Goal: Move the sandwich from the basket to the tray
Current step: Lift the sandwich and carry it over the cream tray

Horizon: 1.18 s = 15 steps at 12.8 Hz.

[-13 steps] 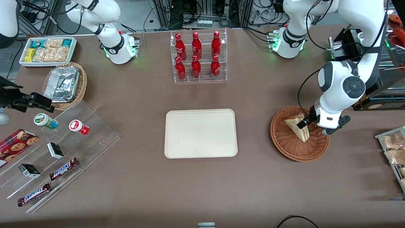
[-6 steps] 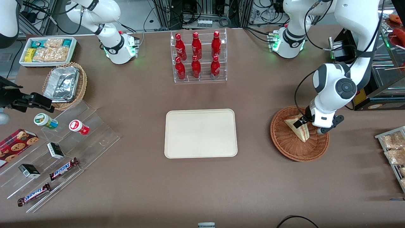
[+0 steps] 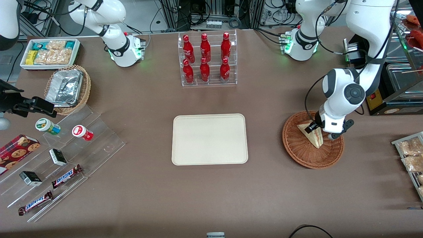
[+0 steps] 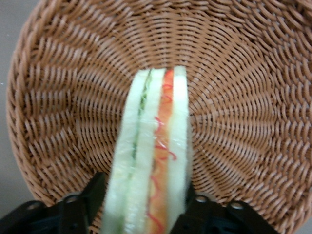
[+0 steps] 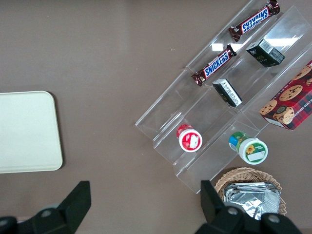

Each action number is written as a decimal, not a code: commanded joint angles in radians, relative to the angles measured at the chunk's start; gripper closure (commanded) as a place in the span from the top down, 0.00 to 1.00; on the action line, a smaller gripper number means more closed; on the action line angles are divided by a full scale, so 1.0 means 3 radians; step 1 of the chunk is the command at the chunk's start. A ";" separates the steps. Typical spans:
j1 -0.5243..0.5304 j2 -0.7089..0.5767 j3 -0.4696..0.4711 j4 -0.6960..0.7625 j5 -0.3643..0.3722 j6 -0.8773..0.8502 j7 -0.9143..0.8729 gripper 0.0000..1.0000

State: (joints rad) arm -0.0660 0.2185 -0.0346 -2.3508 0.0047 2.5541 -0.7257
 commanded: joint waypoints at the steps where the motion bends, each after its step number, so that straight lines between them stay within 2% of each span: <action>1: -0.0066 -0.0018 0.0003 0.0063 0.0036 0.0026 -0.0097 0.00; 3: -0.0077 -0.0074 -0.0002 0.0206 0.0046 -0.0147 -0.0061 0.00; 4: -0.0147 -0.0079 -0.0002 0.0369 0.0061 -0.0406 -0.0020 0.00; 6: -0.0291 -0.0089 -0.0002 0.0752 0.0285 -0.1035 -0.0015 0.00; 8: -0.0607 -0.0064 -0.0002 0.1085 0.0495 -0.1517 0.0000 0.00; 10: -0.0975 0.0053 -0.0002 0.1204 0.0501 -0.1524 0.0046 0.00; 12: -0.1312 0.0364 -0.0007 0.1545 0.0491 -0.1554 0.0026 0.00; 15: -0.1595 0.0753 -0.0007 0.1949 0.0435 -0.1549 -0.0025 0.00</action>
State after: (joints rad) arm -0.5072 0.3407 -0.0518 -1.8889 0.1336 2.1137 -0.7307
